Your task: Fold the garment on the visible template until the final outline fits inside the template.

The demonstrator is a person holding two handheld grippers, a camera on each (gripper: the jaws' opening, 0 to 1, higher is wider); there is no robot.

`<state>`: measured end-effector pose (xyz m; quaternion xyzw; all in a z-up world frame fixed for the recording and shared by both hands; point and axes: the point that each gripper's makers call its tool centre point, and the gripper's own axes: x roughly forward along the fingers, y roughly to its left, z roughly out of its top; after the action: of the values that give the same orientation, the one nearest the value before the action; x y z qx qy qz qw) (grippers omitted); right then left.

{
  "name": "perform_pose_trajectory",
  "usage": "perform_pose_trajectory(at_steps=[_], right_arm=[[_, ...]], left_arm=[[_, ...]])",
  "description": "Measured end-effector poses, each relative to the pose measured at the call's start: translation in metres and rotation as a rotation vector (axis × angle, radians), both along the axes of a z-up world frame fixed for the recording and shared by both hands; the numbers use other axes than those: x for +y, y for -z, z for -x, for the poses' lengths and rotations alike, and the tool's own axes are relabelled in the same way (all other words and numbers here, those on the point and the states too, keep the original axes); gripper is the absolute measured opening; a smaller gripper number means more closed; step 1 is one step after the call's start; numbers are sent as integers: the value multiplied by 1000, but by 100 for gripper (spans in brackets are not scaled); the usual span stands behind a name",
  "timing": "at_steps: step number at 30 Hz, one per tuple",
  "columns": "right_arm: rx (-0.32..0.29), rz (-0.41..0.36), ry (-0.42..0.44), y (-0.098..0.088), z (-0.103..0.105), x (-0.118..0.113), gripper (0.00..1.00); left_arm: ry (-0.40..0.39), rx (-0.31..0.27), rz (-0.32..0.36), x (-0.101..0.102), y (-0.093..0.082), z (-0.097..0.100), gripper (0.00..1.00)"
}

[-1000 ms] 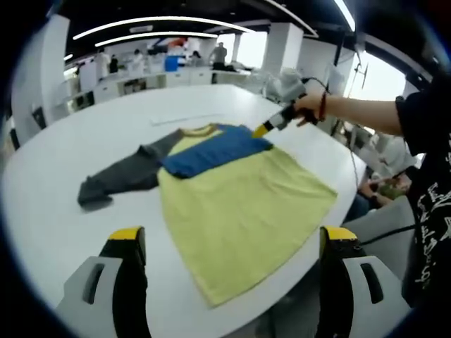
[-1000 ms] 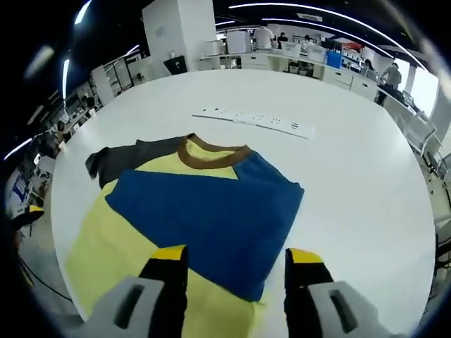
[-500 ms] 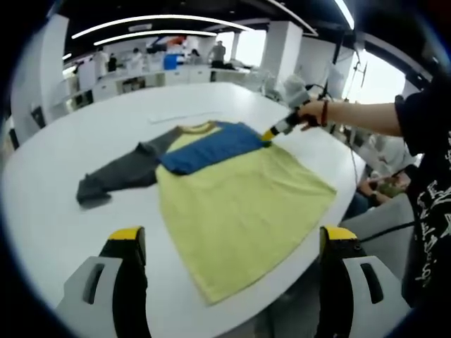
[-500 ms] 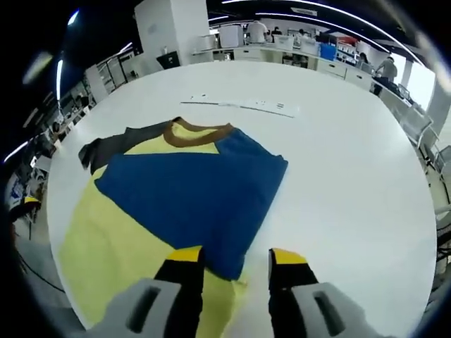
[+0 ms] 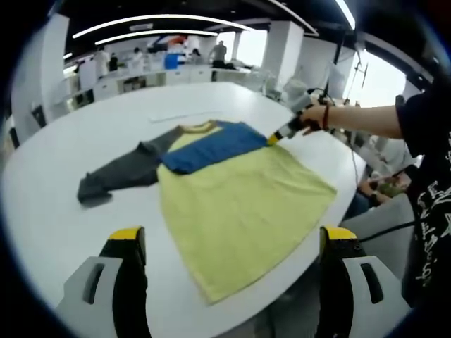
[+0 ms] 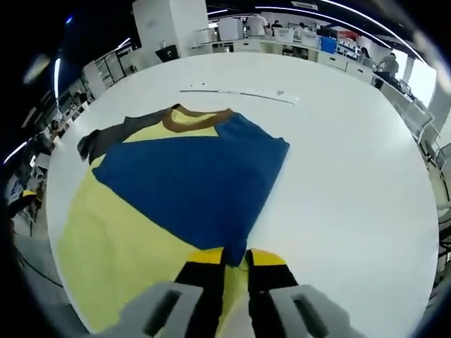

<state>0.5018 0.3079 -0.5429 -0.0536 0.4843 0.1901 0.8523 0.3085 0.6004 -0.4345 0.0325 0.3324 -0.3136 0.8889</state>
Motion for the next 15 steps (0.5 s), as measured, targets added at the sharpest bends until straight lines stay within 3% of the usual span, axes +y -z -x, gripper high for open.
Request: perform_pose_trajectory(at_steps=[15], right_arm=[[11, 0, -19, 0, 0, 4, 0]], left_arm=[[-5, 0, -4, 5, 0, 1, 99]])
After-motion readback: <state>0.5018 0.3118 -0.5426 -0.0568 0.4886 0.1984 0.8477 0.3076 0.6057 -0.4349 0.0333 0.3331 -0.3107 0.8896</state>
